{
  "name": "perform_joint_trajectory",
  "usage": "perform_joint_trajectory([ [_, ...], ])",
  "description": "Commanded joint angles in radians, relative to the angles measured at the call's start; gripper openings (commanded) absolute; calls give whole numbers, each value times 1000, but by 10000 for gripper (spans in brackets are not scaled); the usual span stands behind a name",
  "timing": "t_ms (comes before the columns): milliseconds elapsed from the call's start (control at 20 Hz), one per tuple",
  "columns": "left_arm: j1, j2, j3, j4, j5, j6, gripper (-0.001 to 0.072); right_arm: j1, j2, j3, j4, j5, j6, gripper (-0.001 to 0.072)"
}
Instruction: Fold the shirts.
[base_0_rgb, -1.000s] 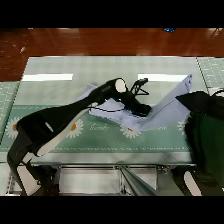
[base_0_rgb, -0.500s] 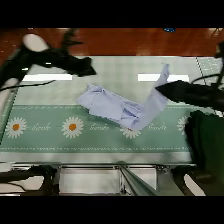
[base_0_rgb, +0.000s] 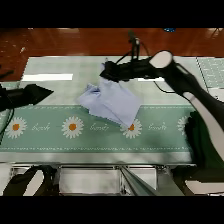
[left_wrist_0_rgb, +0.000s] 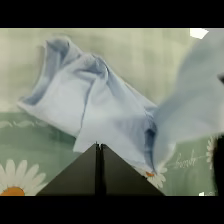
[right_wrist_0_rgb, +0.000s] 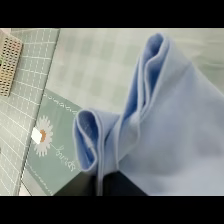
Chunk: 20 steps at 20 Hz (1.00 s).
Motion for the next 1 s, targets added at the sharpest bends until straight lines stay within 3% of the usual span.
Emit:
perform_joint_trajectory([
  [0, -25, 67, -140, -52, 6, 26, 22, 58, -237, 184, 40, -8, 29, 23],
  [100, -56, 54, -151, -52, 22, 51, 22, 77, -294, 217, 50, -6, 36, 48],
  [200, -74, 45, -151, -52, 75, 55, 22, 95, -323, 217, 58, 6, 33, 352],
  [250, -74, 42, -151, -53, 114, 54, 22, 98, -327, 217, 47, 34, 27, 415],
  [350, -72, 35, -150, -53, 206, 51, 22, 64, -311, 217, 23, 106, 29, 414],
  [500, -65, 34, -149, -52, 276, 51, 22, -97, -200, 217, -34, 342, 32, 407],
  [600, -68, 34, -149, -52, 268, 51, 22, -196, -63, 217, -297, 496, 107, 407],
  [700, -68, 34, -150, -52, 240, 51, 22, -230, 108, 154, -756, 595, 247, 407],
  [800, -68, 34, -150, -52, 212, 51, 22, -227, 298, -34, -1112, 584, 429, 408],
  [850, -68, 34, -150, -52, 203, 51, 22, -233, 394, -166, -1160, 520, 498, 409],
  [950, -68, 34, -150, -52, 193, 51, 22, -251, 547, -431, -1089, 346, 586, 415],
])
